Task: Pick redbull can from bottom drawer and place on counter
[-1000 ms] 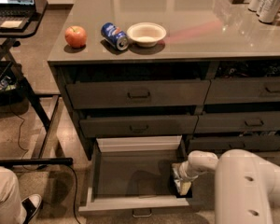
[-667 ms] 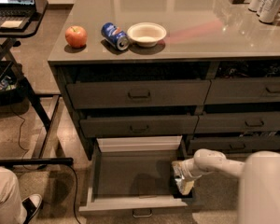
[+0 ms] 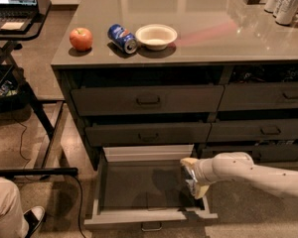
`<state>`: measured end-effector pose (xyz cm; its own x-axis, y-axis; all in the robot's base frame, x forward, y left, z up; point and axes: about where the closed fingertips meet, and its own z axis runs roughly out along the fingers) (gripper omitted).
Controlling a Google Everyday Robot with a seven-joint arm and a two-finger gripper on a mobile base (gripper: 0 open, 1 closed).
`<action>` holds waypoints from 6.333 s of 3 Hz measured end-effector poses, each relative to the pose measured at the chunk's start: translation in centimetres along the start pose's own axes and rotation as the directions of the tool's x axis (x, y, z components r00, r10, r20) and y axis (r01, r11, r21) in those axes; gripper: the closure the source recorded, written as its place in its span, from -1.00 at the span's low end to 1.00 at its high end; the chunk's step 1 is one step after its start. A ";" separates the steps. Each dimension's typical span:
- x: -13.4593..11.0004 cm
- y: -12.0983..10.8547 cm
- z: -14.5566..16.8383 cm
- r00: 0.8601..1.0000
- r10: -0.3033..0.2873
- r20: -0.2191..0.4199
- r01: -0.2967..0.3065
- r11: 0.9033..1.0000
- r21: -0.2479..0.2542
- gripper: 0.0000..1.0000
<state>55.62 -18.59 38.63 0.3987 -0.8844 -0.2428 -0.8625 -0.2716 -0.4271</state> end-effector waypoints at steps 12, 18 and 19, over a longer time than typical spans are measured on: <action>-22.1 -14.7 -32.3 0.881 -0.407 0.242 0.287 0.866 0.409 1.00; -6.0 -37.0 -41.2 0.955 -0.163 0.247 -0.068 0.690 0.721 1.00; -5.8 -39.8 -40.5 0.951 -0.092 0.296 -0.162 0.666 0.728 1.00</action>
Offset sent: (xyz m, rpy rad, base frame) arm -0.0463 0.0284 0.2574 -0.3845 -0.1408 -0.0445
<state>75.06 -18.05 92.33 0.5507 -0.7036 -0.4492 -0.4119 0.2390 -0.8793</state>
